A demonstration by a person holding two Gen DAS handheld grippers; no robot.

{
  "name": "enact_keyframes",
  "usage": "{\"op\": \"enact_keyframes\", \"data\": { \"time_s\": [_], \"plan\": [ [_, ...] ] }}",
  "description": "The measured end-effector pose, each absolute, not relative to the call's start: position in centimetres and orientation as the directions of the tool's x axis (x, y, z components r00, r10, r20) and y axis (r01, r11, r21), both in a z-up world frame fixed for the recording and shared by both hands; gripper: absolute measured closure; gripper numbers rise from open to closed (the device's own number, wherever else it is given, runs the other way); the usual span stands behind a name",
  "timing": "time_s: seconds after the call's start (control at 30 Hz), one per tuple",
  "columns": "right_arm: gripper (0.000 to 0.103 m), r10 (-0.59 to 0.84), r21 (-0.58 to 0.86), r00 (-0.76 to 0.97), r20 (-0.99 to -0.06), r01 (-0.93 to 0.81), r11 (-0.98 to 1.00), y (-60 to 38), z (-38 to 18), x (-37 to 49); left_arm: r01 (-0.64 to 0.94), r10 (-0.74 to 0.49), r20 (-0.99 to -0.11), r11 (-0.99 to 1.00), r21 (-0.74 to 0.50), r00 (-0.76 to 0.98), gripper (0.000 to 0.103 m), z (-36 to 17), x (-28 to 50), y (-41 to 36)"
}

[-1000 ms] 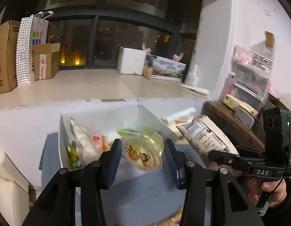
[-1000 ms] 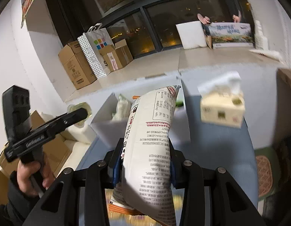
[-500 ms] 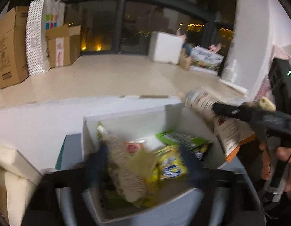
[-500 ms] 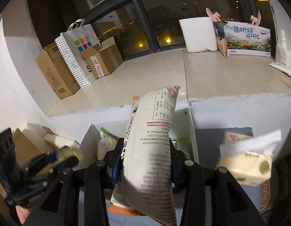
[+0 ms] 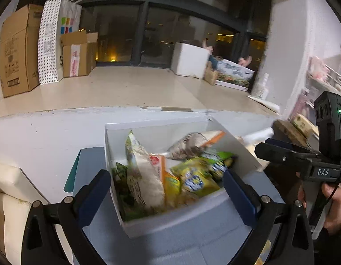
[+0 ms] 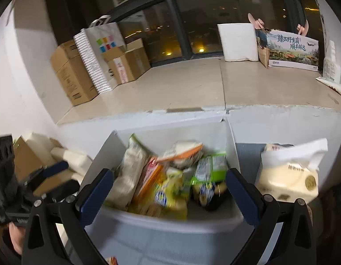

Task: Organize snacks
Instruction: 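Drop the chip bag and jelly cup into the white box with both grippers, then grasp the second jelly cup with the right gripper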

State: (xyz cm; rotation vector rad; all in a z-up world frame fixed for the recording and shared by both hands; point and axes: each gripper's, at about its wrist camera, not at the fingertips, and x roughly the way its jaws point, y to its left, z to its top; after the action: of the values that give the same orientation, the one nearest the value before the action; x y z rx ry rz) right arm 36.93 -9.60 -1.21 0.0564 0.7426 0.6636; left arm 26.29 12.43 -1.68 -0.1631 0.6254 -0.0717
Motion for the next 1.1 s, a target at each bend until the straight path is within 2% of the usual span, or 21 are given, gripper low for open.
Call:
{"op": "enact_keyframes", "data": {
  "time_s": [0.17, 0.27, 0.5, 0.67, 0.93, 1.1],
  "plan": [
    [0.000, 0.602, 0.238, 0.552, -0.577, -0.591, 0.771, -11.8, -0.9, 31.6, 0.100, -0.174, -0.554, 0.982, -0.161, 0.814, 0.000, -0.9, 21.7, 10.0],
    [0.000, 0.632, 0.264, 0.534, -0.562, -0.608, 0.749, -13.7, -1.0, 28.4, 0.149, -0.214, -0.533, 0.975, -0.163, 0.819, 0.000, -0.3, 19.0, 8.4],
    [0.000, 0.626, 0.266, 0.567, -0.535, -0.590, 0.762, -17.8, -2.2, 21.3, 0.233, -0.276, -0.540, 0.961, -0.147, 0.795, 0.000, -0.6, 13.4, 5.3],
    [0.000, 0.582, 0.253, 0.600, -0.549, -0.544, 0.800, -20.4, -5.1, 18.0, 0.225, -0.290, -0.558, 0.957, -0.184, 0.778, 0.000, -2.6, 10.4, 5.1],
    [0.000, 0.543, 0.332, 0.578, -0.609, -0.436, 0.837, -23.7, -11.0, 16.7, 0.156, -0.300, -0.591, 0.947, -0.282, 0.749, 0.000, -6.9, 7.3, 6.5],
    [0.000, 0.520, 0.332, 0.575, -0.631, -0.405, 0.852, -24.1, -12.4, 16.8, 0.123, -0.300, -0.607, 0.941, -0.317, 0.736, 0.000, -8.8, 6.7, 6.8]
  ]
}}
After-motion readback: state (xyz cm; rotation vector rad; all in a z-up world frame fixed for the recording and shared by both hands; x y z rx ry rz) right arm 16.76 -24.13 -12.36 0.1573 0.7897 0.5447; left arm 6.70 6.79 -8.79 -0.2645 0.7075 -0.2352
